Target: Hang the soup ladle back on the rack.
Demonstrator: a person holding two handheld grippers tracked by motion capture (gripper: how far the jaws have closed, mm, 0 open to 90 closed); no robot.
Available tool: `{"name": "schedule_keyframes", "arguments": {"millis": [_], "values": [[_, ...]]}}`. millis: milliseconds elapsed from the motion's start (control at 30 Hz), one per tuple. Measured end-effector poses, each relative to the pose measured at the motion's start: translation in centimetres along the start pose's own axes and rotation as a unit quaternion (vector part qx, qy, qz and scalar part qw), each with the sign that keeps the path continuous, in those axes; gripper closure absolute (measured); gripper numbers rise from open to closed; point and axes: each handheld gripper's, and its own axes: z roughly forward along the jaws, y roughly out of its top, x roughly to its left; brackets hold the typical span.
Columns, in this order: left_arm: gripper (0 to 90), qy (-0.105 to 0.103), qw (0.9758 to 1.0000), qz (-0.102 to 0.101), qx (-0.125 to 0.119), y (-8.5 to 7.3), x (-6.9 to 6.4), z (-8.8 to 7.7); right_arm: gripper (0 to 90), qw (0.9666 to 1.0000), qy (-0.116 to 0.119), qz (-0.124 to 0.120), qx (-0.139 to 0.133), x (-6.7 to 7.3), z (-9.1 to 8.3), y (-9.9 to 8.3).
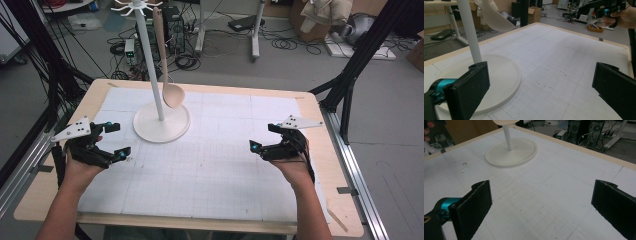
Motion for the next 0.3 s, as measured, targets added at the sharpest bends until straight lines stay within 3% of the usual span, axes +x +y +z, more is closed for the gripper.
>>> {"name": "schedule_keyframes", "arguments": {"millis": [300], "values": [[1.7, 0.000, 1.0000, -0.003, 0.004, -0.28, -0.02, 0.24, 2.3, 1.0000, 0.001, 0.000, 0.002, 0.09, 0.27, -0.10]]}}
